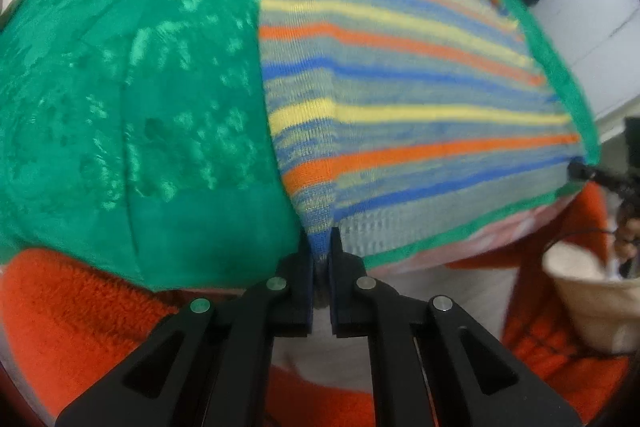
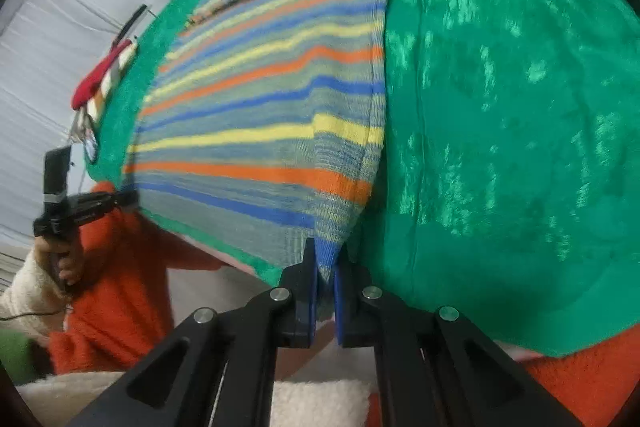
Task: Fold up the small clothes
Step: 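Grasp the sweater hem with both grippers, then lift the hem with both grippers and fold it over toward the collar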
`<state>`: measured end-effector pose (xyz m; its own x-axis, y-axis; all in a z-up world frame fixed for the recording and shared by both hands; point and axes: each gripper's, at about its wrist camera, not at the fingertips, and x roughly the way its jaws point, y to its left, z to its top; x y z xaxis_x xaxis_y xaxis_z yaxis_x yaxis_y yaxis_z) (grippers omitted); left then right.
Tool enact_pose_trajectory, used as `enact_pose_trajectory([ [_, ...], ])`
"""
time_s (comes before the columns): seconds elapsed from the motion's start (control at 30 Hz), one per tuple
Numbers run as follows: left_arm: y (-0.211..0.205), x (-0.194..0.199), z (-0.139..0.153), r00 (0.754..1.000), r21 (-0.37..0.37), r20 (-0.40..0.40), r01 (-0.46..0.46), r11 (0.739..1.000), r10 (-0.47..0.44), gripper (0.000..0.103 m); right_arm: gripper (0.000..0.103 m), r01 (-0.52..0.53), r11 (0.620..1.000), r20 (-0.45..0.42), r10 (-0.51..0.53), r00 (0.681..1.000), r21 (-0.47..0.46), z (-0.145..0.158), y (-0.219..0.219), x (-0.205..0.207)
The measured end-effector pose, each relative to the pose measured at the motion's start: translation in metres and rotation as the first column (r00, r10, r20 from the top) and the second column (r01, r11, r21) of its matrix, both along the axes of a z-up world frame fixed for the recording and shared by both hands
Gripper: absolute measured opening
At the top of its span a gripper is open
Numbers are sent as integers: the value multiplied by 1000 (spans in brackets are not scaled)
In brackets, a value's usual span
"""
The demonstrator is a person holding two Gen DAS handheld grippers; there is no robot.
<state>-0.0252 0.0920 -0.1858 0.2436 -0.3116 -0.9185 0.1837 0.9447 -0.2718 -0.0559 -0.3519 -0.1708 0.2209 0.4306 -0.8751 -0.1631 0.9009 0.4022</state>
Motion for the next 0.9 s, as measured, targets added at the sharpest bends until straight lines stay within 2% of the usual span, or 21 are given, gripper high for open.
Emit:
enact_pose_trajectory([
  [0.07, 14, 11, 18, 999, -91, 40, -26, 995, 29, 3, 6, 26, 998, 20, -27, 999, 56, 17, -6, 5],
  [0.17, 31, 46, 46, 986, -186, 137, -66, 980, 92, 4, 7, 48, 989, 91, -61, 994, 139, 41, -9, 30],
  [0.3, 40, 113, 67, 956, -224, 248, -102, 969, 158, 4, 7, 65, 987, 209, -95, 973, 147, 59, -7, 85],
  [0.33, 39, 141, 69, 948, -233, 266, -115, 966, 177, 4, 7, 75, 987, 233, -108, 966, 144, 60, -8, 102],
  [0.4, 34, 181, 72, 938, -222, 288, -129, 967, 191, 4, 7, 109, 980, 264, -150, 953, 165, 61, -9, 146],
  [0.5, 20, 262, 77, 930, -169, 311, -148, 974, 195, 4, 7, 144, 973, 294, -192, 936, 179, 63, -15, 214],
  [0.67, 3, 339, 73, 916, -121, 325, -207, 971, 235, 5, 7, 227, 956, 296, -274, 915, 185, 55, -21, 322],
  [0.73, -3, 369, 58, 924, -99, 281, -242, 965, 261, 18, 7, 245, 952, 285, -290, 913, 183, 45, -23, 358],
  [0.77, 0, 380, 52, 920, -80, 258, -284, 955, 295, 37, 9, 260, 948, 272, -303, 913, 182, 36, -24, 376],
  [0.8, 8, 385, 49, 904, -79, 249, -338, 938, 347, 51, 11, 290, 937, 255, -333, 908, 194, 28, -26, 387],
  [0.83, 20, 371, 51, 885, -109, 256, -372, 922, 388, 54, 18, 340, 919, 233, -381, 895, 199, 20, -31, 395],
  [0.87, 34, 364, 54, 865, -163, 260, -399, 902, 430, 58, 20, 365, 908, 228, -407, 884, 205, 17, -33, 395],
  [0.9, 43, 356, 56, 855, -202, 258, -409, 890, 451, 60, 20, 379, 901, 237, -423, 875, 209, 19, -35, 392],
])
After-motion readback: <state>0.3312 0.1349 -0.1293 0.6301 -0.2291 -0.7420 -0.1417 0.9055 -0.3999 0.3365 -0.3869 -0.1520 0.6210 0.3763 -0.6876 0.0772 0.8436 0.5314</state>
